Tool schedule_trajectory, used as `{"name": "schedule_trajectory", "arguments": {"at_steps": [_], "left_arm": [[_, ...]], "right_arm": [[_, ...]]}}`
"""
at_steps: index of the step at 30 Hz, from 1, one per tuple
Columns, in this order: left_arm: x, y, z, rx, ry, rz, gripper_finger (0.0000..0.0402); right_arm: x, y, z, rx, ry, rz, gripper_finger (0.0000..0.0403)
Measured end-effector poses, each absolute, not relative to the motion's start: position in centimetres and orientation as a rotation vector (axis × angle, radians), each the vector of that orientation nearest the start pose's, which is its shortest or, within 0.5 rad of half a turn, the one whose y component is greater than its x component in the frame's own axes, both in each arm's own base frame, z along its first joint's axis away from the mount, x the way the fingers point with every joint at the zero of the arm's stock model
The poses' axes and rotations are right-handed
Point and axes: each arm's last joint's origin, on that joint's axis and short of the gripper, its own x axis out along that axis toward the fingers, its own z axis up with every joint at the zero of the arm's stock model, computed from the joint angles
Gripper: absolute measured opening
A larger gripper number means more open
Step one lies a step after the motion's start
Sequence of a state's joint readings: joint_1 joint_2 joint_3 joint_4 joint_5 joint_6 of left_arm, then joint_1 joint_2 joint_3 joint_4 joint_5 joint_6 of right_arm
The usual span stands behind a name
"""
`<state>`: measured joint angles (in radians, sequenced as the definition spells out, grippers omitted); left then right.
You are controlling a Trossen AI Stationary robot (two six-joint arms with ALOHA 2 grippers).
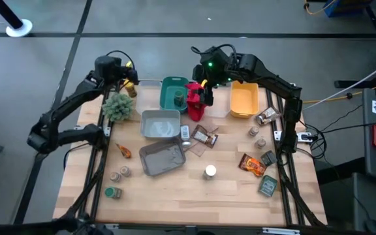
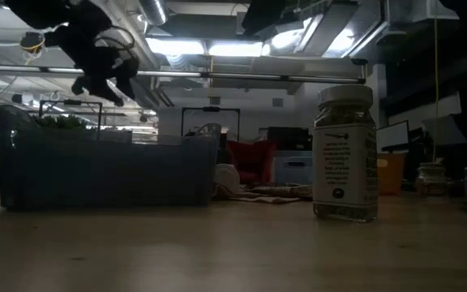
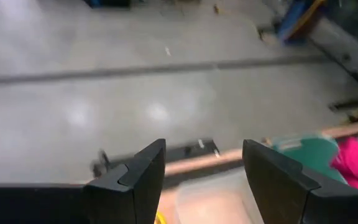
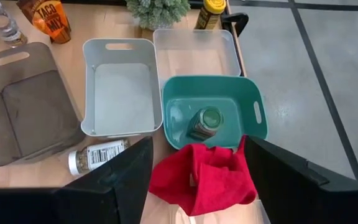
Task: Sort spices by type
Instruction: Put the yellow seasoning bottle into the left transparent bin
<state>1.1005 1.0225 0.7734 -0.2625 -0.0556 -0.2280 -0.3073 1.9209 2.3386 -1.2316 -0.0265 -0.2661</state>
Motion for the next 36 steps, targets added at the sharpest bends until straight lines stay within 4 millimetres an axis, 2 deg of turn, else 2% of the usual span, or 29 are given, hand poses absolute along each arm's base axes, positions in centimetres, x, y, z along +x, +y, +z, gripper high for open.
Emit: {"name": "schedule_trajectory", "arguments": {"at_steps": [7, 13, 30, 36], "left_arm": [[9.1, 21.4, 28.3, -0.651, 0.488, 1.058, 0.0203], [9.3, 22.4, 28.8, -0.744, 0.524, 1.057, 0.0203], [9.5, 22.9, 28.4, -0.712, 0.56, 1.091, 0.0205], [10.5, 23.2, 27.2, -0.659, 0.669, 1.128, 0.024]], "right_arm": [[35.9, -11.3, 43.5, -0.114, 0.834, -0.156, 0.025], [35.9, -11.3, 43.5, -0.114, 0.835, -0.156, 0.025], [35.9, -11.3, 43.5, -0.111, 0.831, -0.147, 0.025], [35.9, -11.3, 43.4, -0.108, 0.842, -0.144, 0.025]]}}
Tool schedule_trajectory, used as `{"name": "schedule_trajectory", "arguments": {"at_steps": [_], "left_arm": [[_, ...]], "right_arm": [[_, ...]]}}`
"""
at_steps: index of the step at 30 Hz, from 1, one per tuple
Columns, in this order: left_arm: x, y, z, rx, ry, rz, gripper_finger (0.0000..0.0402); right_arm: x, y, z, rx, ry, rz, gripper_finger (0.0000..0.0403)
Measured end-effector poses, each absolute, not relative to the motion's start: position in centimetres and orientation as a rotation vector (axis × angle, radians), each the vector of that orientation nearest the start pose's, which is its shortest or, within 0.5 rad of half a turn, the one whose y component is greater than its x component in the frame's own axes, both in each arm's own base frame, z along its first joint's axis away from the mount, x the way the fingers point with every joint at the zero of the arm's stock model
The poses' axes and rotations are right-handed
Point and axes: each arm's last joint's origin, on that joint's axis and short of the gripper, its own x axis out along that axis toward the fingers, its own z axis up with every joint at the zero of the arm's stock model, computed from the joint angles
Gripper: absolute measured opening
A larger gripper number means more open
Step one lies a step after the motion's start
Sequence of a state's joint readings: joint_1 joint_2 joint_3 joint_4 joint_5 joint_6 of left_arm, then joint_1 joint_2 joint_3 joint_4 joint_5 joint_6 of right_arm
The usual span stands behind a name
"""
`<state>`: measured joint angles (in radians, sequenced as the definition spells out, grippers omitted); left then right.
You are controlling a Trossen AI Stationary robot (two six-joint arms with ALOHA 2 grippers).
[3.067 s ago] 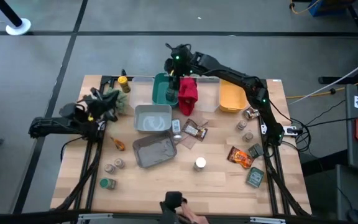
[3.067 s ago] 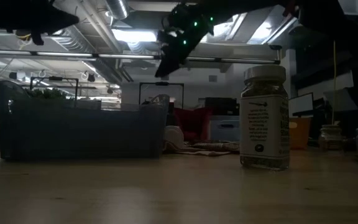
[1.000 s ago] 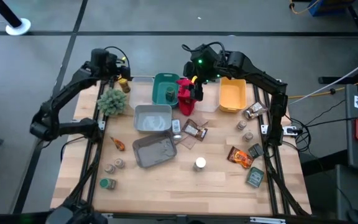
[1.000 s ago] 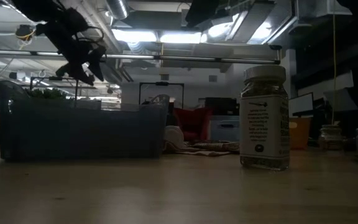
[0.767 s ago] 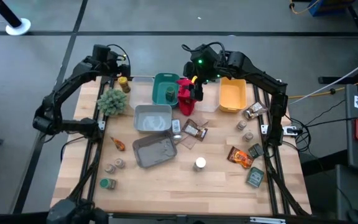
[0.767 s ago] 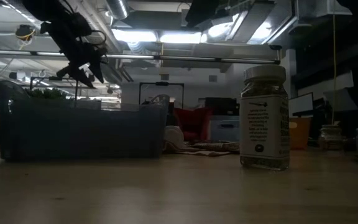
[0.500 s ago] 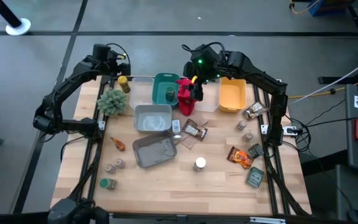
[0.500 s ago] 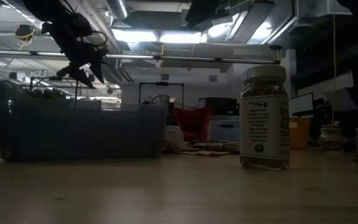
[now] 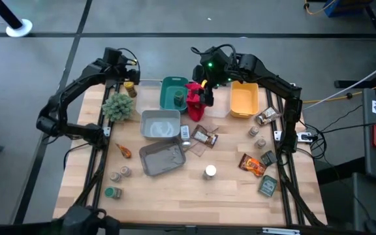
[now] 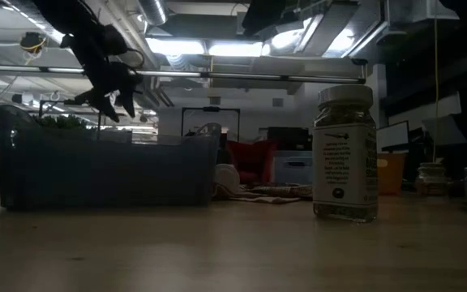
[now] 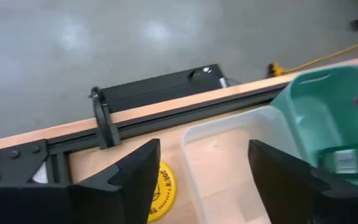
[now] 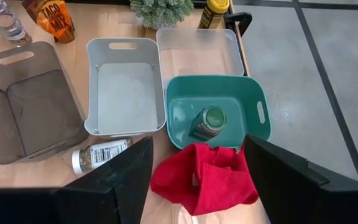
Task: Sort spices by type
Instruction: Put the yellow seasoning bottle into the left transparent bin
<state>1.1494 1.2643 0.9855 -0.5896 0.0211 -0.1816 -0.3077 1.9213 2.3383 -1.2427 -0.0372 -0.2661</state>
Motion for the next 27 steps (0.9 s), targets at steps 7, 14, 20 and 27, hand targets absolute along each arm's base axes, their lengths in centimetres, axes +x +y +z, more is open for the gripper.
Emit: {"name": "schedule_trajectory", "arguments": {"at_steps": [7, 14, 20, 27], "left_arm": [[10.9, 23.4, 26.5, -0.625, 0.737, 1.147, 0.0271], [10.9, 23.3, 26.4, -0.607, 0.774, 1.132, 0.0273], [10.9, 23.3, 26.4, -0.602, 0.777, 1.13, 0.0273], [11.4, 23.1, 25.6, -0.558, 0.882, 1.112, 0.0273]], "right_arm": [[35.5, -11.2, 43.1, -0.097, 0.89, -0.136, 0.025], [35.5, -11.2, 43.1, -0.095, 0.891, -0.137, 0.025], [35.4, -11.1, 43.0, -0.066, 0.903, -0.147, 0.025], [34.8, -11.0, 42.7, -0.031, 0.966, -0.147, 0.025]]}}
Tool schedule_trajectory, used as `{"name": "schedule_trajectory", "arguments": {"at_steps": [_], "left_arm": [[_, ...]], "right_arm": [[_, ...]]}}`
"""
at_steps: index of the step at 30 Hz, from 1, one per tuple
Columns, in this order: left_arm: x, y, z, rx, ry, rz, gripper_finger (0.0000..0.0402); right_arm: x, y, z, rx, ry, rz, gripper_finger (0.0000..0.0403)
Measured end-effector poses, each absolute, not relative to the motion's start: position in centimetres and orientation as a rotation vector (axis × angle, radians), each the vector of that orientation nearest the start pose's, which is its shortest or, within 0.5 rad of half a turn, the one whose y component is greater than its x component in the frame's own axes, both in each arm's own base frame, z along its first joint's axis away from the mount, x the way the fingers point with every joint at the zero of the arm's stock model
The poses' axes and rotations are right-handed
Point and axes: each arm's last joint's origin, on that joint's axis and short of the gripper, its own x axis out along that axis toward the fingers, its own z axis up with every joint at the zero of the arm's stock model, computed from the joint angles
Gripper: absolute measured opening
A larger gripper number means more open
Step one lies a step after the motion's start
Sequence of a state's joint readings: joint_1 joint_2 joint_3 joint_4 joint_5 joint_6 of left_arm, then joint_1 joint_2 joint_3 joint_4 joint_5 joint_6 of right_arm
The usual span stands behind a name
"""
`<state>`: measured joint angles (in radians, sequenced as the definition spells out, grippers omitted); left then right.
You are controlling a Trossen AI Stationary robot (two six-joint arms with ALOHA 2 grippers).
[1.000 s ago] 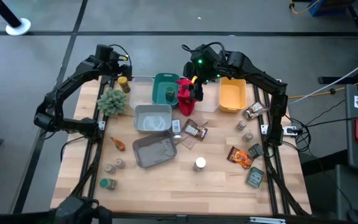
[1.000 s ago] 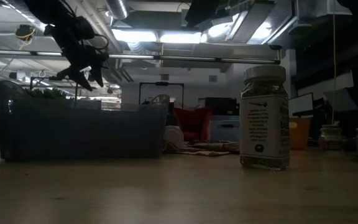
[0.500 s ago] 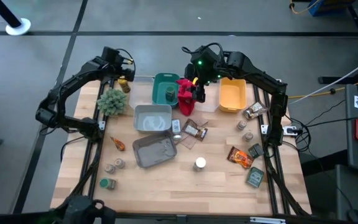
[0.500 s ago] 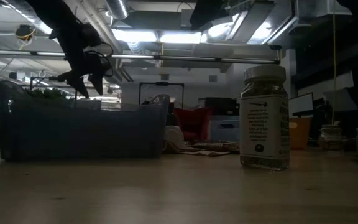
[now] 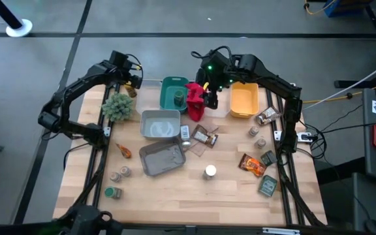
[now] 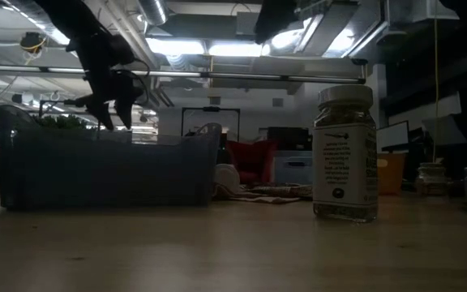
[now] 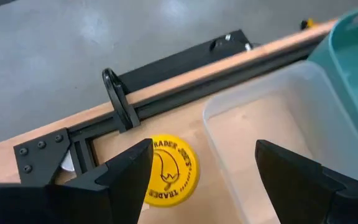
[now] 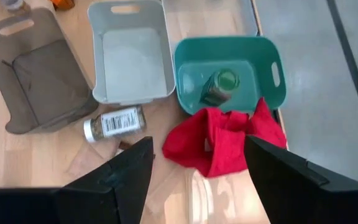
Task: Sort spices by type
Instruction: Put the yellow seasoning bottle into the left transparent bin
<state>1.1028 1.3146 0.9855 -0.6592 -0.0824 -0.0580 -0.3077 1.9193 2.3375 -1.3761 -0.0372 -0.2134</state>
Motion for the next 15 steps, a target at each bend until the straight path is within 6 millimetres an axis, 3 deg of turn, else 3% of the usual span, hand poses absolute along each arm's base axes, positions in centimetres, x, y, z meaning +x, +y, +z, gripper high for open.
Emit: {"name": "schedule_trajectory", "arguments": {"at_steps": [15], "left_arm": [[12.5, 23.3, 24.2, -0.481, 1.013, 1.187, 0.0273]], "right_arm": [[34.0, -10.7, 43.5, -0.032, 0.946, -0.143, 0.025]]}}
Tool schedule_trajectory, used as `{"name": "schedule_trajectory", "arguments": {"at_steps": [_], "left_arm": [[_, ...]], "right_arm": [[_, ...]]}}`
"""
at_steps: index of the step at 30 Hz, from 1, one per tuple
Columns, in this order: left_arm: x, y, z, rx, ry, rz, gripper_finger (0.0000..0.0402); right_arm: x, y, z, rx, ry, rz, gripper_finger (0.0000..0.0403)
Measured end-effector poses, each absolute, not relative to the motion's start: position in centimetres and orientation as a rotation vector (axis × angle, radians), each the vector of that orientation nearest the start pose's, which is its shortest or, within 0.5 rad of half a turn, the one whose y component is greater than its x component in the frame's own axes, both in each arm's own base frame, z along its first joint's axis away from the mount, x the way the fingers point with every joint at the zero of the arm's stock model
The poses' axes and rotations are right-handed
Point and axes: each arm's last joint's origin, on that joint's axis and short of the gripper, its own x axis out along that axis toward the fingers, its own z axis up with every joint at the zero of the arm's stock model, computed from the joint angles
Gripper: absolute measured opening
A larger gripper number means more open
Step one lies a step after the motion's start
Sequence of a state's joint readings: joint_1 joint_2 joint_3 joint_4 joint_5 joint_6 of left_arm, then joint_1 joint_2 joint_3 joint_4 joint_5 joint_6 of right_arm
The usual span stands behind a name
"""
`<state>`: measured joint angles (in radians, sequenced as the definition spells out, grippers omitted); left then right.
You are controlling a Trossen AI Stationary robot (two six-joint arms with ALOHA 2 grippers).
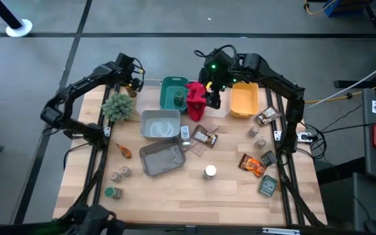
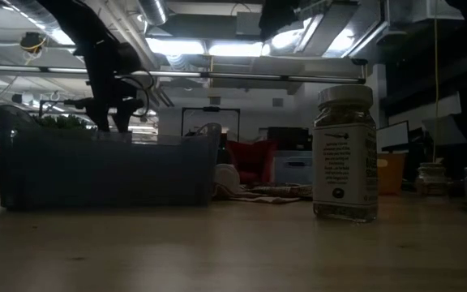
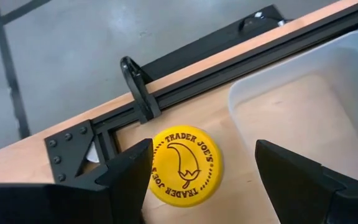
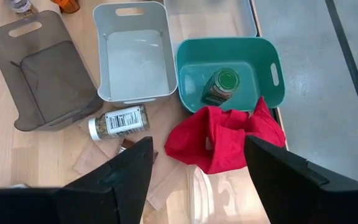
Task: Sort spices by type
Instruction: Put the yellow seasoning bottle into the left transparent bin
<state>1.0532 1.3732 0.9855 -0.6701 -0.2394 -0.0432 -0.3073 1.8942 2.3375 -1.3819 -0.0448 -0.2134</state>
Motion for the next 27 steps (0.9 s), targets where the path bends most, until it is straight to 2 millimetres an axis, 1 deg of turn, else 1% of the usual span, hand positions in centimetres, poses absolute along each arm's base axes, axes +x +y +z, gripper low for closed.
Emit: {"name": "schedule_trajectory", "arguments": {"at_steps": [6, 21, 27], "left_arm": [[12.65, 23.47, 23.86, -0.468, 1.036, 1.215, 0.0273], [12.65, 23.48, 23.86, -0.469, 1.034, 1.221, 0.0273], [12.71, 23.59, 23.54, -0.469, 1.056, 1.212, 0.0273]], "right_arm": [[34.02, -10.67, 43.51, -0.032, 0.947, -0.143, 0.025], [33.92, -10.64, 43.43, -0.032, 0.96, -0.139, 0.025], [33.88, -10.63, 43.4, -0.032, 0.965, -0.138, 0.025]]}}
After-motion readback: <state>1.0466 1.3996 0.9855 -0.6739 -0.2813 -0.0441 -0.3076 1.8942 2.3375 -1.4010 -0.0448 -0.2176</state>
